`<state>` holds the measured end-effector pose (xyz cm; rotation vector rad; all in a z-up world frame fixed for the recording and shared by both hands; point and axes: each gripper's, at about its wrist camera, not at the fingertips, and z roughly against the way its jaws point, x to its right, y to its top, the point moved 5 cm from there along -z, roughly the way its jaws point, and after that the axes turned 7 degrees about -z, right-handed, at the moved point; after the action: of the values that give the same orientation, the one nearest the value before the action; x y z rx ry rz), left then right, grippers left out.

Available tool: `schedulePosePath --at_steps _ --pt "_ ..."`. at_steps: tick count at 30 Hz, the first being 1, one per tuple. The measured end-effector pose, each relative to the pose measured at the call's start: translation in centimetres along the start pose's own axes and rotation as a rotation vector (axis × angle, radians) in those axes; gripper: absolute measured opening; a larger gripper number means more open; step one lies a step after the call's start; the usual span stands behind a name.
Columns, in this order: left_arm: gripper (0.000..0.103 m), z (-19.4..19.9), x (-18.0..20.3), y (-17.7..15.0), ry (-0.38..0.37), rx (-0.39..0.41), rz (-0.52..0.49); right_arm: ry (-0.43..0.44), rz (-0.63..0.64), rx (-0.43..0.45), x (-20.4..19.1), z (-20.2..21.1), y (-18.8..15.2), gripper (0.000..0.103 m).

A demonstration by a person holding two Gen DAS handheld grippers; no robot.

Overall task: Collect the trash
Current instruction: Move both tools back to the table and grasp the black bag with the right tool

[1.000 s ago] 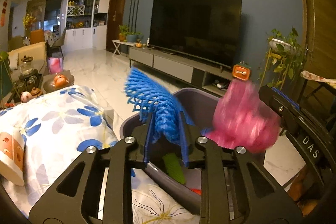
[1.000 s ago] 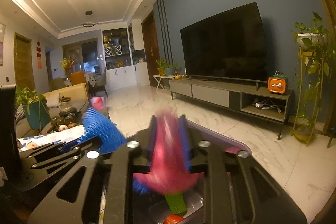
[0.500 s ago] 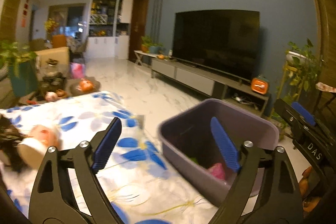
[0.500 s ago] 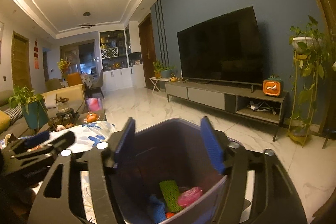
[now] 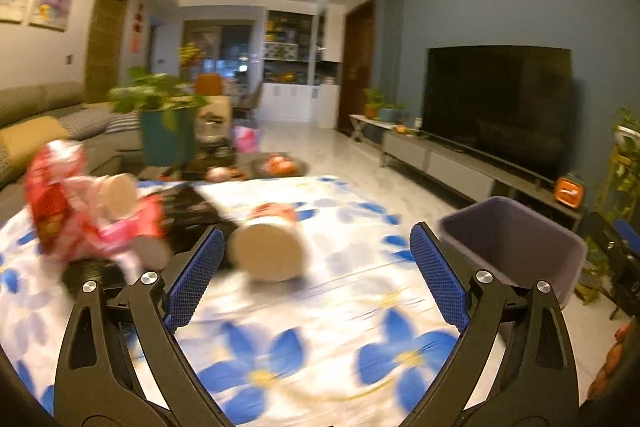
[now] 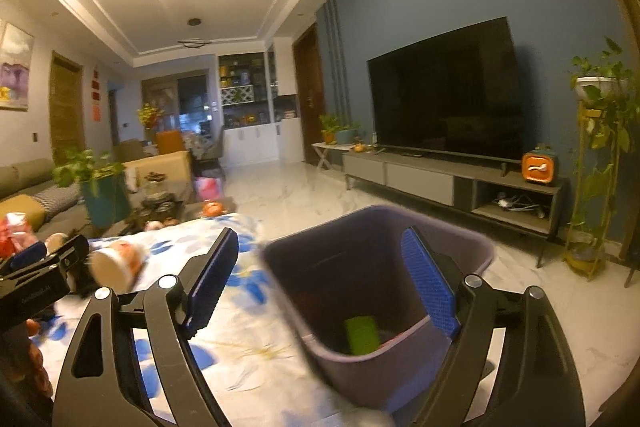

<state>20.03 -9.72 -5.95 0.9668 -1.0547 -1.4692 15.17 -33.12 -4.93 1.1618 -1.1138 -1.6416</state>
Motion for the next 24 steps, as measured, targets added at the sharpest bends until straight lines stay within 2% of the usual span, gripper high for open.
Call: schedulePosePath --at_steps 4,12,19,24 --pt "0.092 2.3 -4.3 -0.8 0.090 0.004 0.047 0.075 0.011 -0.017 -3.3 1.0 -0.7 0.081" --pt "0.092 6.8 -14.0 -4.4 0.287 -0.041 0.127 0.259 0.079 -0.081 -11.6 2.0 -3.4 0.081" --pt "0.093 10.1 -19.4 -5.7 0.394 -0.056 0.166 0.412 0.143 -0.154 -19.3 2.6 -6.7 0.081" --pt "0.093 11.8 -22.4 -6.1 0.447 -0.047 0.198 0.487 0.172 -0.204 -23.7 2.6 -8.9 0.081"
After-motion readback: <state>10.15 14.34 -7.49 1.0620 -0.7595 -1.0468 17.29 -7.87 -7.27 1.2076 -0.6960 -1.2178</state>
